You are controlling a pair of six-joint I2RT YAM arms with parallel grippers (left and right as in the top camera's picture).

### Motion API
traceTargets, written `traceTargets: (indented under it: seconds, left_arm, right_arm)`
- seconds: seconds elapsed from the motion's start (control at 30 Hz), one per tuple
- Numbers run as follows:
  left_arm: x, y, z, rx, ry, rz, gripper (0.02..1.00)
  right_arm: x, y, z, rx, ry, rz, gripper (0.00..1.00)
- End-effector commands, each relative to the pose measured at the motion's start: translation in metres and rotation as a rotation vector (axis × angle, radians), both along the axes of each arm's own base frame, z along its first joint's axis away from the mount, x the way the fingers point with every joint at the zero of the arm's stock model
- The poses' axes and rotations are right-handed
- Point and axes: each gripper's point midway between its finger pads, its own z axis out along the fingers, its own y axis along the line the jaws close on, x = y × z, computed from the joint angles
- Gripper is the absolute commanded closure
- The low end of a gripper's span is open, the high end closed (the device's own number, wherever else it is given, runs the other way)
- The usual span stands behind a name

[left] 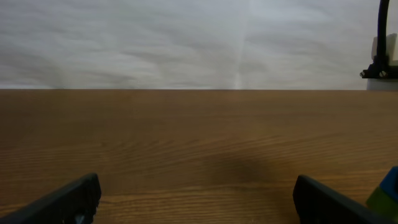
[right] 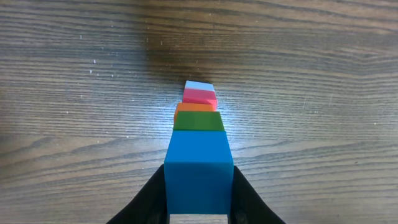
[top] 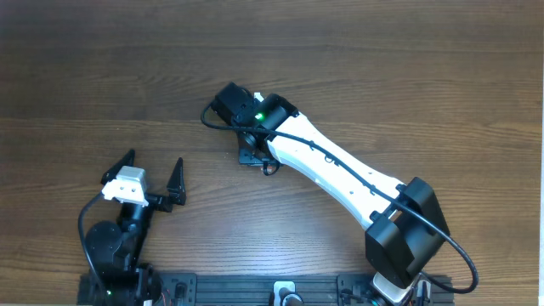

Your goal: Stack Cubes

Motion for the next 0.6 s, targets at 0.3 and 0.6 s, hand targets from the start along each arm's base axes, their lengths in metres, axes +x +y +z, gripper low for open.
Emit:
traceTargets:
  seconds: [0.3,0.6]
  left_arm:
    - [-0.0005,-0.0012,-0.0006,0.011,-0.005,-0.01,0.02]
    - [-0.0005,-0.0013,-0.0006,0.011,-0.005,-0.01,0.018]
  right_arm:
    - [0.003,0.0063,0.0012,0.002,-0.016,0.008,0.702]
    - [0.0056,0.0089,-0.0062,-0.002,-0.011,0.007,0.693]
